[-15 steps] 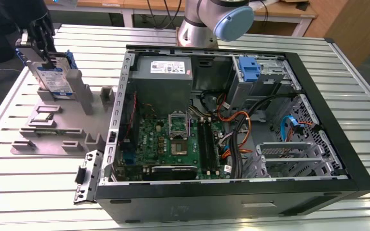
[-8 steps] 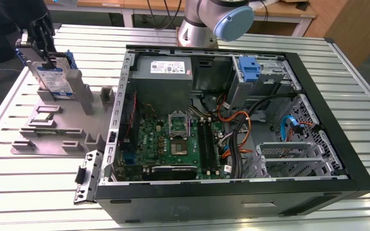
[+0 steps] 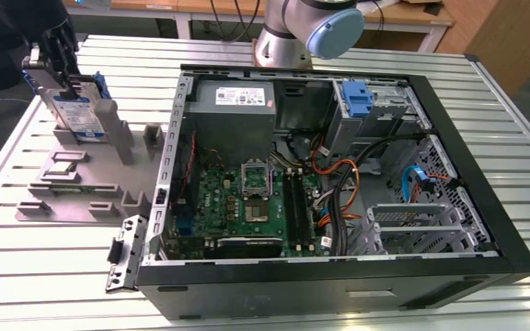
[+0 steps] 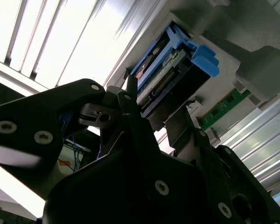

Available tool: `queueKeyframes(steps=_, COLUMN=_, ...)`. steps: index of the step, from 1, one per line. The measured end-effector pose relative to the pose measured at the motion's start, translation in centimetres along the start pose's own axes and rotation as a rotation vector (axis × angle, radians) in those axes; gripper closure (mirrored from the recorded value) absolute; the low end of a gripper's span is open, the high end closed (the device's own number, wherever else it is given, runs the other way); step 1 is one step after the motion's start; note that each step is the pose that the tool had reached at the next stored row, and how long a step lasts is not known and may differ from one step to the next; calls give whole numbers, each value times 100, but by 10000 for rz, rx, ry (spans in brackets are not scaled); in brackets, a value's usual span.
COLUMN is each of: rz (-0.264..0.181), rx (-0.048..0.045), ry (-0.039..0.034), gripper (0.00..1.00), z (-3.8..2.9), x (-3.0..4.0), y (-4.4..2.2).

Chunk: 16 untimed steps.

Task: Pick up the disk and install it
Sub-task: 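Pick up the disk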

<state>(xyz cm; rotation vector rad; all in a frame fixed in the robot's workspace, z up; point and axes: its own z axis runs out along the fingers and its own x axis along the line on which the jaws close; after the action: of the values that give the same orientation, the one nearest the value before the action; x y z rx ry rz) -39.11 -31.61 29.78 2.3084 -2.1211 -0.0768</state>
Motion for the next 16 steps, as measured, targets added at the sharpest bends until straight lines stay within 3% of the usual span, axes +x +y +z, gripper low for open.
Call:
queueKeyframes(steps=8, rz=327, rx=9, ry=-11, gripper=49, z=7, x=8, y=0)
queueKeyframes(steps=16, rz=338, rx=11, ry=-12, gripper=49, z=8, x=8, y=0)
